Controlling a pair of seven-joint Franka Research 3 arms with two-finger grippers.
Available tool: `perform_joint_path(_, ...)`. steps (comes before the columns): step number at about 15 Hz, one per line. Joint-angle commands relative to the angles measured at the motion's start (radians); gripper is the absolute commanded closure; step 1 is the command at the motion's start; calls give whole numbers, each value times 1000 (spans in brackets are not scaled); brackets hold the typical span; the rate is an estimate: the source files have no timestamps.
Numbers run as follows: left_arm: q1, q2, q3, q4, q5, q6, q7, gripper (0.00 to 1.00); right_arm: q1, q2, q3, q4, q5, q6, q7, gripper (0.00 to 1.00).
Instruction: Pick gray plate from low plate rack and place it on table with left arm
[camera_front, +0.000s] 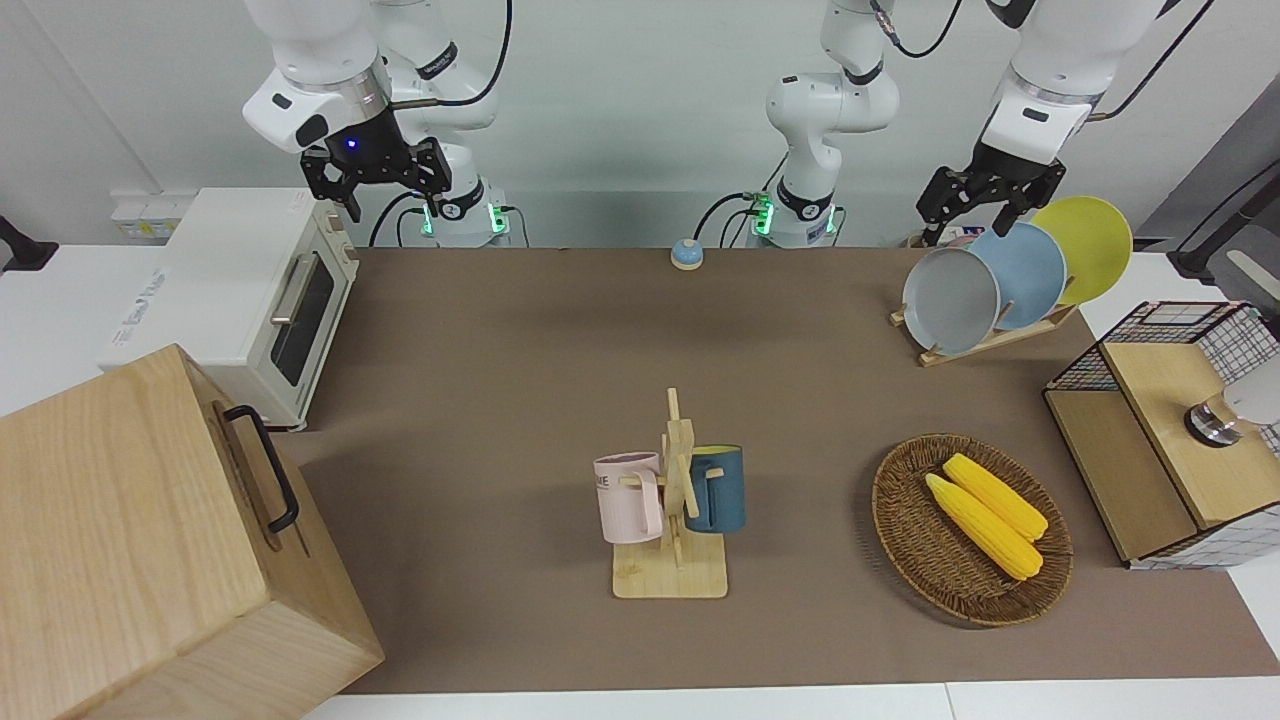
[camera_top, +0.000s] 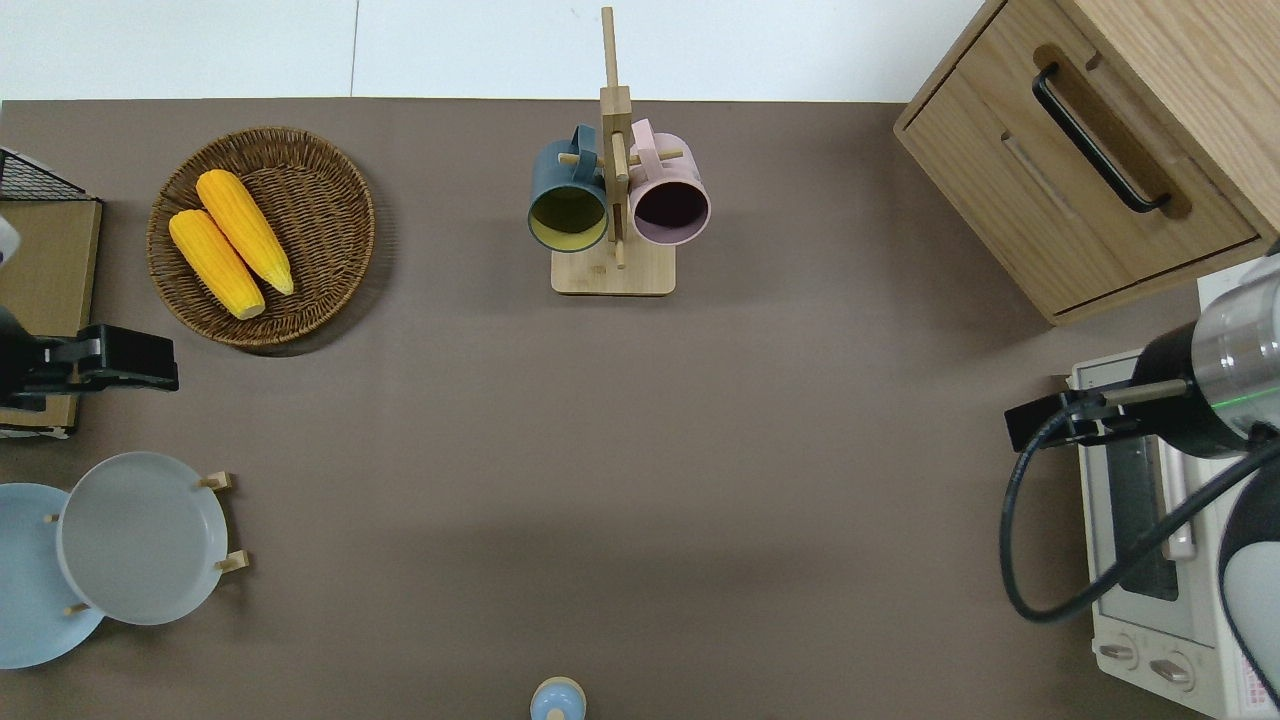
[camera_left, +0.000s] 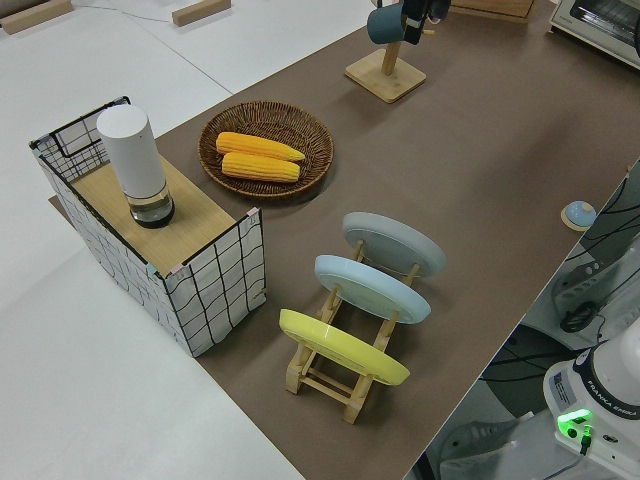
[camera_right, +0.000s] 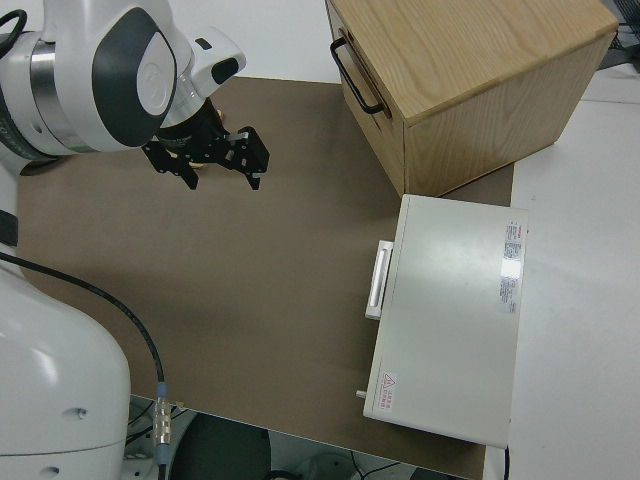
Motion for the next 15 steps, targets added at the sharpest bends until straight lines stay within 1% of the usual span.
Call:
perform_joint_path(1, 4, 13, -2, 8, -18, -17, -84, 0, -15, -5, 7, 6, 4, -15, -3, 13)
perform_joint_path(4, 4, 22, -2, 8, -34, -18, -91, 0, -15, -5, 7, 6, 4, -15, -3, 11)
perform_joint_path(6, 1, 19, -2, 5, -34, -17, -128, 0, -15, -5, 7, 6, 4, -15, -3, 11)
perform_joint_path(12, 16, 8, 4, -27, -15, -17, -116, 0, -15, -5, 7, 6, 4, -15, -3, 11)
perform_joint_path(13, 15, 8, 4, -42, 10, -17, -108, 0, -15, -5, 7, 6, 4, -15, -3, 11)
perform_joint_path(15, 12, 2, -2, -99, 114, 8, -93, 0, -15, -5, 7, 6, 2, -15, -3, 11)
